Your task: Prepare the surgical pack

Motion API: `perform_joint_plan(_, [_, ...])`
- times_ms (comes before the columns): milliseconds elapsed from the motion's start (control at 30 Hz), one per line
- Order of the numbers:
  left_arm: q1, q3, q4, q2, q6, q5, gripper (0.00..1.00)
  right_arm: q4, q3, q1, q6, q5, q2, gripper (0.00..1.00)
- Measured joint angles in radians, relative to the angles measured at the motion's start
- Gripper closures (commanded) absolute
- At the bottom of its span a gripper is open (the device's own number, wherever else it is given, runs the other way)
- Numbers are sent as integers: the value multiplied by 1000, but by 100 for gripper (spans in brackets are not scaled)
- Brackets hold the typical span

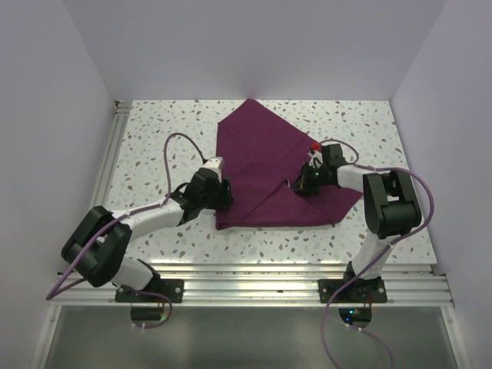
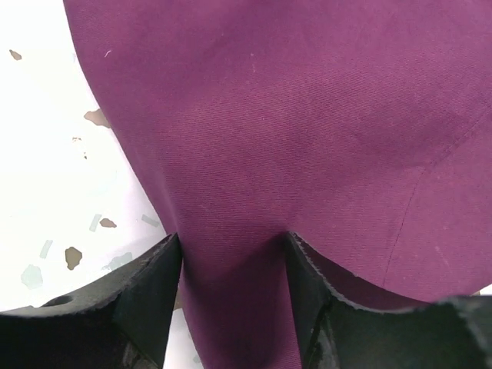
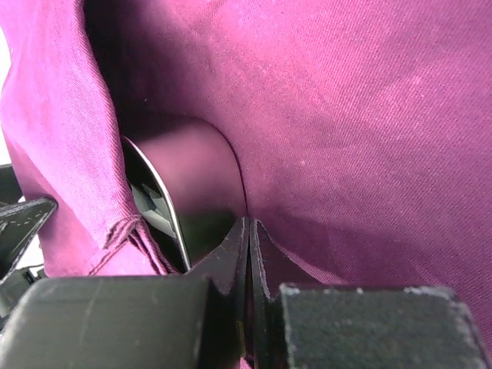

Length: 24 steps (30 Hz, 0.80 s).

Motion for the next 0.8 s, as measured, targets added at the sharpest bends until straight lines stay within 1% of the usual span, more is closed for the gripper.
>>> perform_joint_plan(67, [0, -2, 0, 0, 0, 0, 46, 0, 0, 3, 0, 0, 1, 100])
perform_joint_plan(100, [0, -2, 0, 0, 0, 0, 50, 0, 0, 3, -1, 0, 2, 100])
perform_joint_plan(167, [0, -2, 0, 2, 1, 0, 54, 0, 0, 3, -3, 0, 8, 100])
perform_joint_plan(200, [0, -2, 0, 3, 1, -1, 59, -1, 0, 3, -4, 0, 13, 100])
perform_joint_plan(300, [2, -3, 0, 9, 1, -6, 65, -4, 1, 3, -8, 0, 16, 100])
perform_joint_plan(367, [5, -5, 0, 10, 1, -10, 65, -11, 6, 0, -8, 0, 16, 98])
perform_joint_plan(433, [5, -9, 2, 10, 1, -14, 65, -25, 13, -13, -8, 0, 14, 92])
perform_joint_plan(500, [4, -15, 6, 10, 0, -19, 65, -41, 17, -39, -12, 4, 3, 91])
perform_joint_plan(533, [4, -18, 8, 10, 0, -20, 65, -54, 17, -58, -15, 14, -11, 88])
perform_joint_plan(667, [4, -19, 8, 7, 1, -25, 63, -84, 17, -183, -18, 60, -106, 86])
perform_joint_plan(767, [4, -32, 9, -8, 2, -28, 59, -87, 10, -307, -10, 115, -211, 83])
perform_joint_plan(800, [4, -37, 8, -17, 2, -29, 56, -87, 6, -346, -5, 141, -243, 82])
